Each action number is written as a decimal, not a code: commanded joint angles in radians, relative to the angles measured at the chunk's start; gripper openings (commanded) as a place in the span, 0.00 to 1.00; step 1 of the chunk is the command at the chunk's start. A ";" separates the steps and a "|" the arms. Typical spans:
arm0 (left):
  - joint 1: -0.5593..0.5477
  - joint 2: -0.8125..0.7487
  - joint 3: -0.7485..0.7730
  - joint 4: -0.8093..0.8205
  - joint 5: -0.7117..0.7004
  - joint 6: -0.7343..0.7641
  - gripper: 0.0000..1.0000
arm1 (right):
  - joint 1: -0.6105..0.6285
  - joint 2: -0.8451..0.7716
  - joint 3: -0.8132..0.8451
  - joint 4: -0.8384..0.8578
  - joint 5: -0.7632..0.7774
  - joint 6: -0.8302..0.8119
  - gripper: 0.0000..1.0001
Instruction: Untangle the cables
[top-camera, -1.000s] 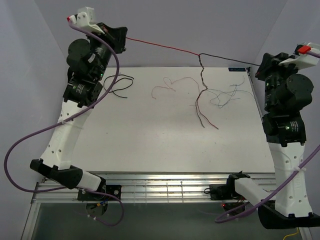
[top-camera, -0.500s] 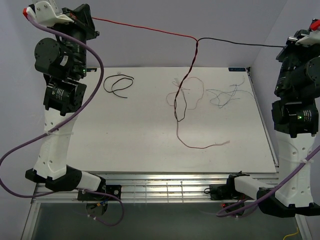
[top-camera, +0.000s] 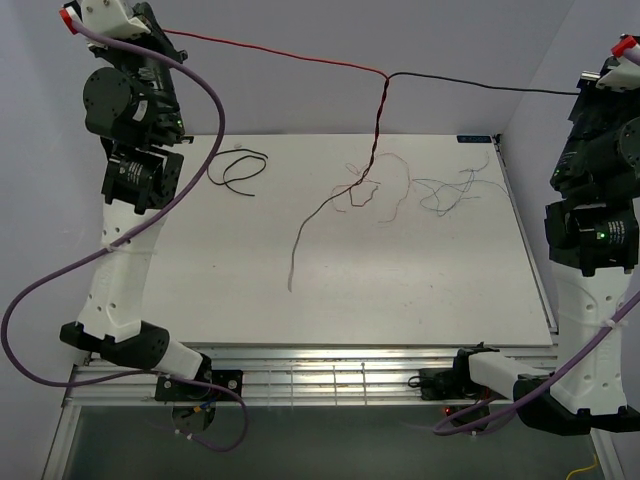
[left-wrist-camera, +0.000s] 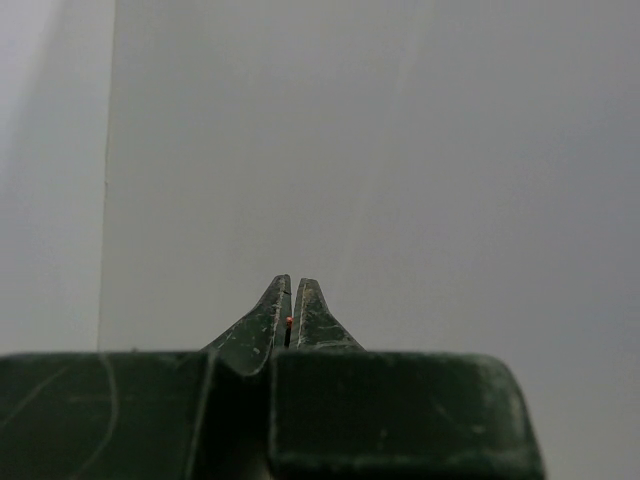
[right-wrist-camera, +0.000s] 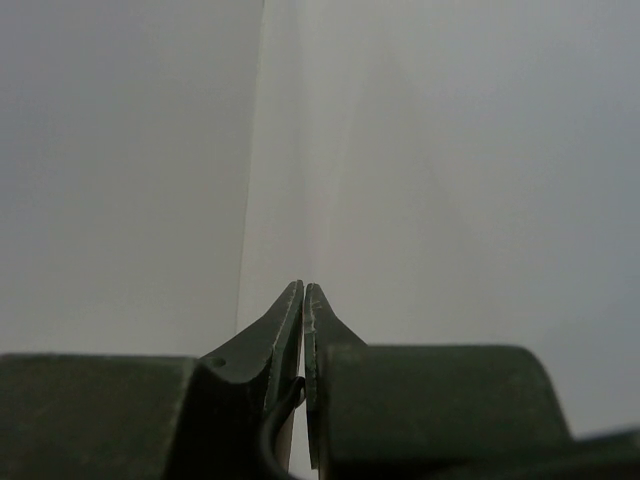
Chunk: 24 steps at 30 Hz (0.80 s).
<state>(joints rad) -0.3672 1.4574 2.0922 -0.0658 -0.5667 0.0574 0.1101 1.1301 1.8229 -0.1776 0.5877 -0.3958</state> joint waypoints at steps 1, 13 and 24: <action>0.042 0.021 0.034 0.099 -0.111 0.113 0.00 | -0.016 -0.027 -0.016 0.113 0.092 -0.104 0.08; 0.142 0.008 -0.211 0.425 -0.067 0.423 0.00 | -0.016 -0.047 -0.143 0.273 0.129 -0.250 0.08; 0.151 -0.017 -0.371 0.387 0.106 0.458 0.00 | -0.016 0.037 -0.116 0.178 -0.089 -0.127 0.08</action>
<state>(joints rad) -0.2310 1.4929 1.7145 0.3141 -0.5072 0.4938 0.1040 1.1427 1.6516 0.0006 0.5484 -0.5568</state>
